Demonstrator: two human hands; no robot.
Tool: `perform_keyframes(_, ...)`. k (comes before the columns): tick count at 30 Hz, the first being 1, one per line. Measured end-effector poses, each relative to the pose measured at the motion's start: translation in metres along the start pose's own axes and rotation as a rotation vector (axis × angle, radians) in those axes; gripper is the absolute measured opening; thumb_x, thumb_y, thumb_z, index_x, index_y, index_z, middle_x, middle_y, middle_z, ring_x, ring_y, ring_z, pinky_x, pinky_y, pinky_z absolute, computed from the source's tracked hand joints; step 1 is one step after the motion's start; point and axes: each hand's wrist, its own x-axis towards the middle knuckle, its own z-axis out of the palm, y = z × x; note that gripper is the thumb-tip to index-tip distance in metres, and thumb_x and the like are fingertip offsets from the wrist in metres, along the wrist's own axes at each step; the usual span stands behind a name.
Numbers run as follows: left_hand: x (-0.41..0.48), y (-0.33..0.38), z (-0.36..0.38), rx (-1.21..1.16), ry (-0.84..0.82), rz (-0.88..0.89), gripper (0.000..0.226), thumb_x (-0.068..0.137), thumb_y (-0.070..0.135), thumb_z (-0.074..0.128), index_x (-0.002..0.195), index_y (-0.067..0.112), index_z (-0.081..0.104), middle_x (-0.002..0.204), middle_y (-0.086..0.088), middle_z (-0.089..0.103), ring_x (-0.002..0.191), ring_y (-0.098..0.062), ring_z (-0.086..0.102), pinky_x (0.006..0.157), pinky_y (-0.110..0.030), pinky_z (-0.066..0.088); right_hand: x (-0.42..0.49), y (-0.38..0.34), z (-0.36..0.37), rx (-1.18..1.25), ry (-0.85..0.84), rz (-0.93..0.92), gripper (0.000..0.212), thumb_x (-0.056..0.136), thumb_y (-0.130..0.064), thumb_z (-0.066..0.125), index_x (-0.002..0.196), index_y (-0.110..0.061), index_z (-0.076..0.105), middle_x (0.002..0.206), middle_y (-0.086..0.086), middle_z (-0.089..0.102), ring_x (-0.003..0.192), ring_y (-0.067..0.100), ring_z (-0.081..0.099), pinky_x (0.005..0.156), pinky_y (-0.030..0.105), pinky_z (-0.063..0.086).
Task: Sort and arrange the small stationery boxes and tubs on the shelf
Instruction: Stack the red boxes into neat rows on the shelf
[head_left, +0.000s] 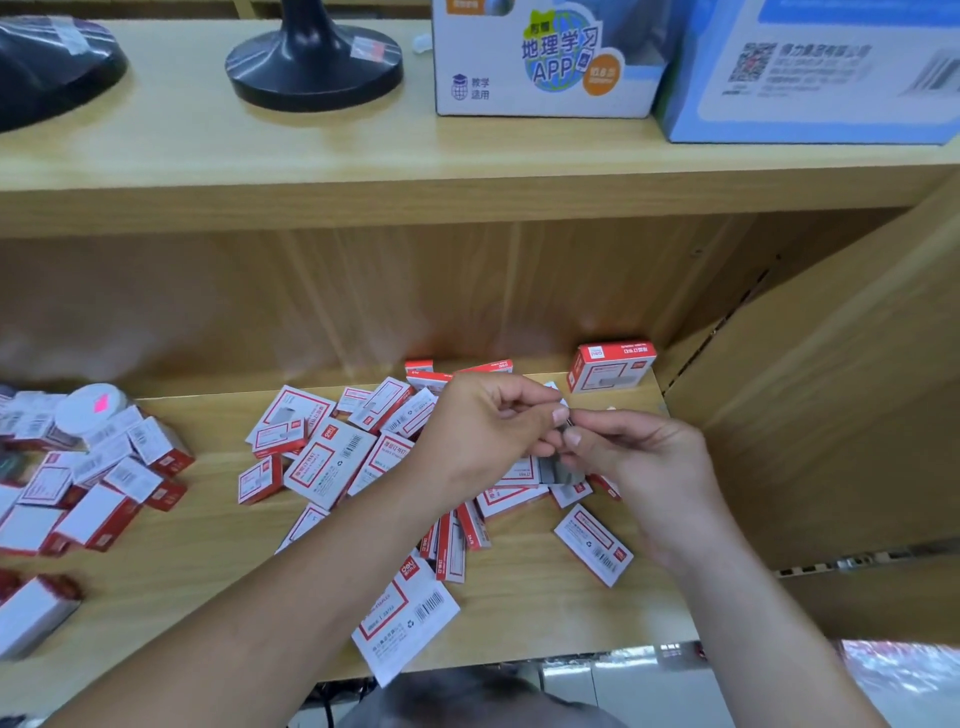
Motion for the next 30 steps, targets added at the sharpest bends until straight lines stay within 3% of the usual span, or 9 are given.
perform_keyframes(4, 0.004, 0.0, 0.0, 0.114, -0.054, 0.022, 0.011, 0.094, 0.001, 0.069, 0.103, -0.002, 0.074, 0.083, -0.022, 0.074, 0.076, -0.024, 0.074, 0.075, -0.033, 0.064, 0.0, 0.0, -0.005, -0.056, -0.017, 0.013, 0.014, 0.084, -0.003, 0.076, 0.093, -0.012, 0.081, 0.088, 0.009, 0.078, 0.079, 0.018, 0.073, 0.076, 0.033, 0.06)
perform_keyframes(9, 0.006, 0.001, -0.001, 0.132, -0.134, 0.021, 0.009, 0.09, 0.005, 0.075, 0.098, 0.001, 0.075, 0.084, -0.017, 0.076, 0.075, -0.019, 0.073, 0.066, -0.027, 0.059, 0.0, -0.004, -0.011, -0.124, -0.053, 0.039, 0.014, 0.081, -0.001, 0.078, 0.095, -0.005, 0.079, 0.083, 0.013, 0.077, 0.068, 0.02, 0.066, 0.058, 0.025, 0.055)
perform_keyframes(11, 0.006, -0.002, -0.002, 0.203, -0.105, 0.059, 0.009, 0.092, 0.012, 0.075, 0.1, 0.008, 0.077, 0.089, -0.009, 0.077, 0.081, -0.018, 0.074, 0.069, -0.026, 0.06, 0.0, -0.002, -0.011, -0.161, -0.026, 0.072, 0.01, 0.081, -0.003, 0.08, 0.09, -0.006, 0.079, 0.073, 0.008, 0.075, 0.059, 0.015, 0.061, 0.051, 0.019, 0.048)
perform_keyframes(14, 0.003, -0.017, -0.016, 0.641, -0.022, 0.237, 0.026, 0.086, 0.041, 0.079, 0.105, 0.025, 0.077, 0.097, 0.015, 0.071, 0.092, -0.009, 0.066, 0.08, -0.033, 0.057, 0.001, 0.006, -0.009, -0.28, 0.012, 0.137, 0.007, 0.081, -0.009, 0.082, 0.08, -0.015, 0.08, 0.072, 0.003, 0.076, 0.062, 0.013, 0.063, 0.059, 0.02, 0.05)
perform_keyframes(16, -0.005, -0.025, -0.026, 0.948, -0.067, 0.334, 0.042, 0.075, 0.06, 0.076, 0.105, 0.032, 0.076, 0.098, 0.017, 0.066, 0.097, -0.009, 0.057, 0.079, -0.032, 0.051, 0.0, 0.01, -0.005, -0.343, 0.001, 0.174, 0.01, 0.082, -0.009, 0.081, 0.076, -0.017, 0.08, 0.074, -0.001, 0.077, 0.067, 0.009, 0.066, 0.066, 0.019, 0.051)
perform_keyframes(20, -0.011, -0.034, -0.033, 1.018, -0.144, 0.375, 0.031, 0.08, 0.04, 0.081, 0.108, 0.028, 0.077, 0.104, 0.012, 0.067, 0.102, -0.016, 0.057, 0.086, -0.038, 0.05, 0.001, 0.012, 0.0, -0.453, 0.035, 0.204, 0.006, 0.087, -0.011, 0.076, 0.085, -0.017, 0.078, 0.076, -0.01, 0.073, 0.065, -0.002, 0.061, 0.052, 0.002, 0.042)
perform_keyframes(26, -0.011, -0.037, -0.035, 1.005, -0.163, 0.362, 0.029, 0.085, 0.031, 0.08, 0.112, 0.023, 0.077, 0.11, 0.008, 0.065, 0.106, -0.016, 0.056, 0.089, -0.038, 0.049, 0.006, 0.011, 0.004, -0.543, 0.088, 0.242, 0.008, 0.09, -0.017, 0.072, 0.089, -0.02, 0.079, 0.083, -0.009, 0.071, 0.076, 0.003, 0.06, 0.058, 0.018, 0.043)
perform_keyframes(30, -0.01, -0.039, -0.037, 1.003, -0.177, 0.357, 0.03, 0.087, 0.034, 0.078, 0.115, 0.025, 0.076, 0.113, 0.01, 0.063, 0.108, -0.012, 0.053, 0.091, -0.036, 0.048, 0.011, 0.008, 0.007, -0.573, 0.104, 0.27, 0.014, 0.09, -0.019, 0.073, 0.078, -0.025, 0.074, 0.083, -0.006, 0.07, 0.073, 0.006, 0.057, 0.057, 0.021, 0.042)
